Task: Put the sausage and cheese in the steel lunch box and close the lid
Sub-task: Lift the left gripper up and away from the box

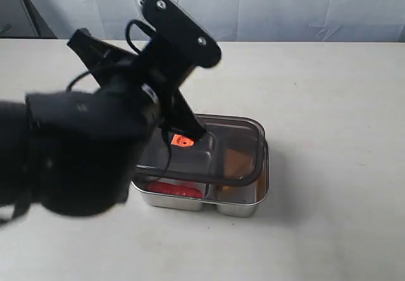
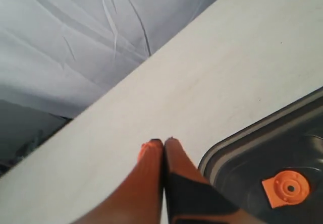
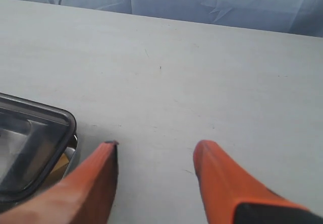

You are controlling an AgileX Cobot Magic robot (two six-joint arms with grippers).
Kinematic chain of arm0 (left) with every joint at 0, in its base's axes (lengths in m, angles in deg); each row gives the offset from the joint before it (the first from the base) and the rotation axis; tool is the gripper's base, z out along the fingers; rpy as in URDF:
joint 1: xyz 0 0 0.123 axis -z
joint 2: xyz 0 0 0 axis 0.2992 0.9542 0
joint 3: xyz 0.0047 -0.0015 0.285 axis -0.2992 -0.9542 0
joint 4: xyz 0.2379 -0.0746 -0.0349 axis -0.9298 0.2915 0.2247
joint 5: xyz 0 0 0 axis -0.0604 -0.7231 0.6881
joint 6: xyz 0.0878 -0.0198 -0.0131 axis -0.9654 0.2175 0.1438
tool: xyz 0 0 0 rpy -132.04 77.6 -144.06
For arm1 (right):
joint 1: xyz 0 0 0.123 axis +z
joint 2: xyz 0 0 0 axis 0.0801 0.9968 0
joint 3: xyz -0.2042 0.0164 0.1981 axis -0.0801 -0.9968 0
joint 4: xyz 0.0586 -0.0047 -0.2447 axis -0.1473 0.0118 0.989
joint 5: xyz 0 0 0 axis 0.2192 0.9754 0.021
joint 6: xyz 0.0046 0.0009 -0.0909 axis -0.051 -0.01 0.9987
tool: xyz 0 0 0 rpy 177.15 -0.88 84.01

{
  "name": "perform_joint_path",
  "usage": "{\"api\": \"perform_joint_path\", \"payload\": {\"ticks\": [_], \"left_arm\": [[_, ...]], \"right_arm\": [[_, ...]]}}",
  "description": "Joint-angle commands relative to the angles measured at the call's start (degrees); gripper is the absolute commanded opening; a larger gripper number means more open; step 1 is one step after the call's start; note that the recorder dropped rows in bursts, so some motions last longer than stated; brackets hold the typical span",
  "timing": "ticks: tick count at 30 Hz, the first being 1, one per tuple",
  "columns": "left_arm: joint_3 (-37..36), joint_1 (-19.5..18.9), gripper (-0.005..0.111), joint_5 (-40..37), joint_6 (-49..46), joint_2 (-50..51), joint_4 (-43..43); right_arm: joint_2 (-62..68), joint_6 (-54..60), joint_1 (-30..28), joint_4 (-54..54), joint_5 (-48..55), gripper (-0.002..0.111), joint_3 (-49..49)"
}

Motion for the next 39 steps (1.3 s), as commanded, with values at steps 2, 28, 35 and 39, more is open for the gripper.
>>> {"api": "perform_joint_path", "payload": {"ticks": [2, 28, 35, 39], "left_arm": [[5.25, -13.92, 0.000, 11.43, -15.95, -1.79, 18.76], [14.46, -44.98, 0.000, 19.12, -62.46, 13.24, 68.70], [19.14, -44.98, 0.000, 18.89, -65.64, 19.03, 72.17], [21.48, -44.98, 0.000, 16.96, -65.64, 22.35, 72.04]], "right_arm": [[1.13, 0.23, 0.03, 0.00, -0.58, 0.049, -0.33], [8.08, 0.23, 0.03, -0.27, -0.91, 0.022, -0.33], [8.08, 0.23, 0.03, -0.27, -1.10, -0.001, -0.33], [8.08, 0.23, 0.03, -0.27, -1.10, -0.001, -0.33]]}}
